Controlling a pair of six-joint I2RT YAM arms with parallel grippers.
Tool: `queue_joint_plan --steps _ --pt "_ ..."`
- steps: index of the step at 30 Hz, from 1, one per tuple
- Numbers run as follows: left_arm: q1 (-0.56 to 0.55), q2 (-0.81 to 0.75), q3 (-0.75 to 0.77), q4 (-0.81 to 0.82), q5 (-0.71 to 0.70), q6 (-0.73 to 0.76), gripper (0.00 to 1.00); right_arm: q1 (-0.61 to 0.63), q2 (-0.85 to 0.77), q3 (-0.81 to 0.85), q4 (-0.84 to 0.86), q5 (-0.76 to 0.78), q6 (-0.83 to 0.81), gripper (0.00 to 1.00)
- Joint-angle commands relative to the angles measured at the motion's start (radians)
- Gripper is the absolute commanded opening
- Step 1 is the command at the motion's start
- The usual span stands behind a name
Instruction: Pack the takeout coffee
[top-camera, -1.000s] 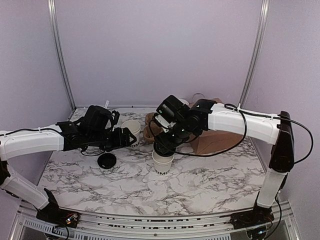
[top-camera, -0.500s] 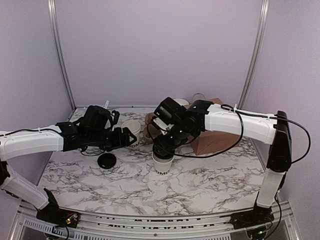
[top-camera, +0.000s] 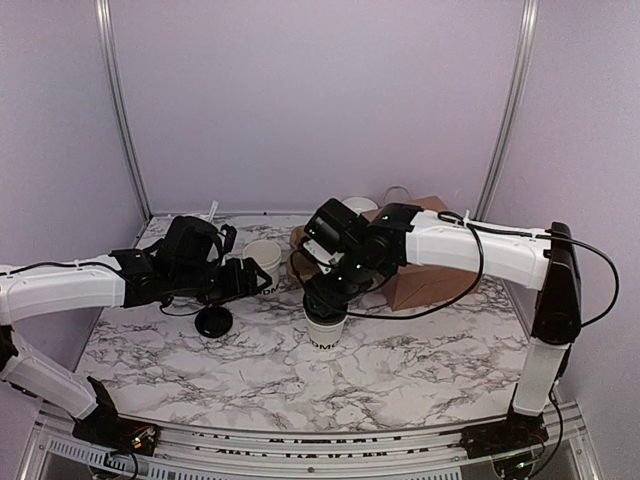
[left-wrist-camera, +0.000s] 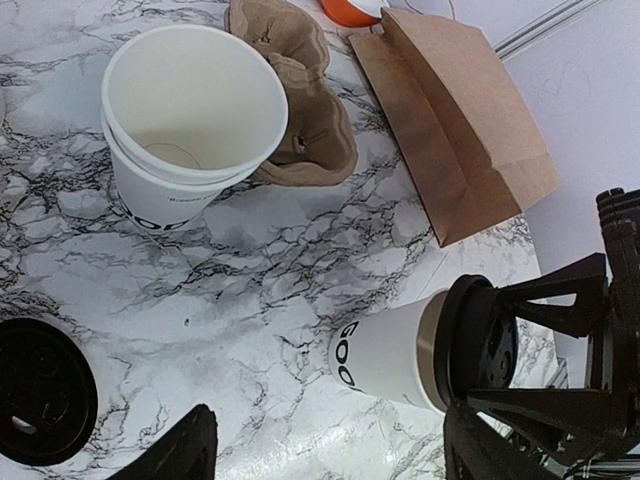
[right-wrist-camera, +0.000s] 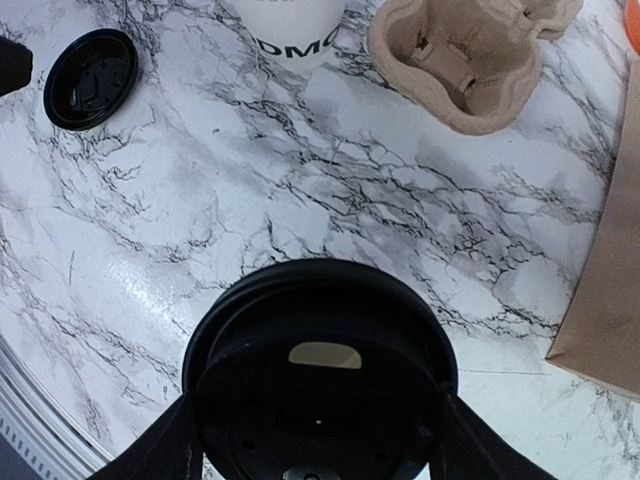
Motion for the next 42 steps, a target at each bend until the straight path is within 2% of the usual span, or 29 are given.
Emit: queue_joint_plan --steps 1,42 --pt "0.005 -0.032 -0.012 0.027 0.007 -0.005 0.78 0.011 0.022 0.034 -0.009 -0.004 0.003 0.7" --pt "0.005 -0.039 -0.035 0.042 0.015 -0.012 0.78 -0.001 0.053 0.043 -0.035 0.016 0.007 0.71"
